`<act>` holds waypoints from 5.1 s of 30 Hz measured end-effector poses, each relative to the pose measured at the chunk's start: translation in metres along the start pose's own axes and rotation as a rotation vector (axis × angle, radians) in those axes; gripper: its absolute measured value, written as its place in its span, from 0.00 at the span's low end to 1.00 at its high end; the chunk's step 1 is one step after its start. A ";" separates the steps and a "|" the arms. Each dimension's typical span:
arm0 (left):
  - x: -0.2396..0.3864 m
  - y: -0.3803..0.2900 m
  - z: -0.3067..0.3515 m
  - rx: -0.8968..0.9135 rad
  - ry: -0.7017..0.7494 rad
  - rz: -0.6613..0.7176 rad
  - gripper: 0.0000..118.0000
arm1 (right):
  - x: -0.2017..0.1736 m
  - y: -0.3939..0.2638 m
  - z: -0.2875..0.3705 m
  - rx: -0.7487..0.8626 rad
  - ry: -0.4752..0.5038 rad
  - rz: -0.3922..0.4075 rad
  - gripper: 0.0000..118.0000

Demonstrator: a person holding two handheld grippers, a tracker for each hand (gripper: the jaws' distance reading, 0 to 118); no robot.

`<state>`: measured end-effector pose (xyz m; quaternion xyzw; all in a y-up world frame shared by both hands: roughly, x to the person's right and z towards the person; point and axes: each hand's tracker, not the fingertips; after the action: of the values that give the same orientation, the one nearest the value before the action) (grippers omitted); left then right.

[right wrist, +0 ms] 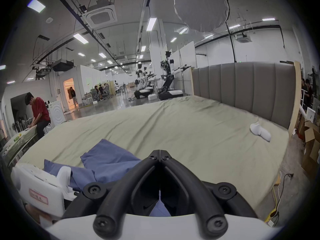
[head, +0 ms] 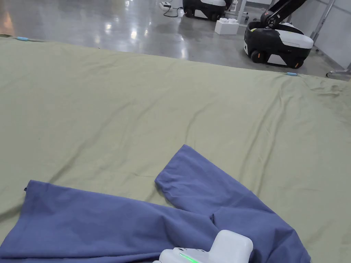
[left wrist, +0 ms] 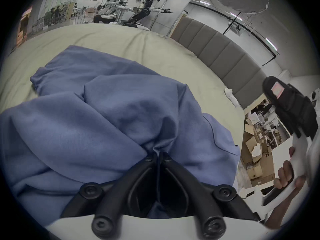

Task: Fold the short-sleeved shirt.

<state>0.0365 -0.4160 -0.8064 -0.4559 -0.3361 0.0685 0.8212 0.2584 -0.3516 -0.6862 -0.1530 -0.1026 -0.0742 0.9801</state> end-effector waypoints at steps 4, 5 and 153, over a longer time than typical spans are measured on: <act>-0.005 0.002 0.019 0.060 -0.062 -0.007 0.47 | -0.007 -0.002 -0.004 -0.006 0.035 -0.013 0.02; -0.007 0.000 0.034 0.093 -0.090 -0.007 0.60 | -0.009 -0.002 -0.003 0.002 0.053 -0.016 0.02; -0.309 0.424 0.224 0.648 1.072 0.136 0.07 | -0.207 0.390 -0.397 0.091 0.145 -0.085 0.05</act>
<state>-0.2547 -0.1442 -1.2143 -0.1754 0.1899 -0.0193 0.9658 0.1978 -0.0858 -1.2136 -0.0982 -0.0409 -0.1218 0.9868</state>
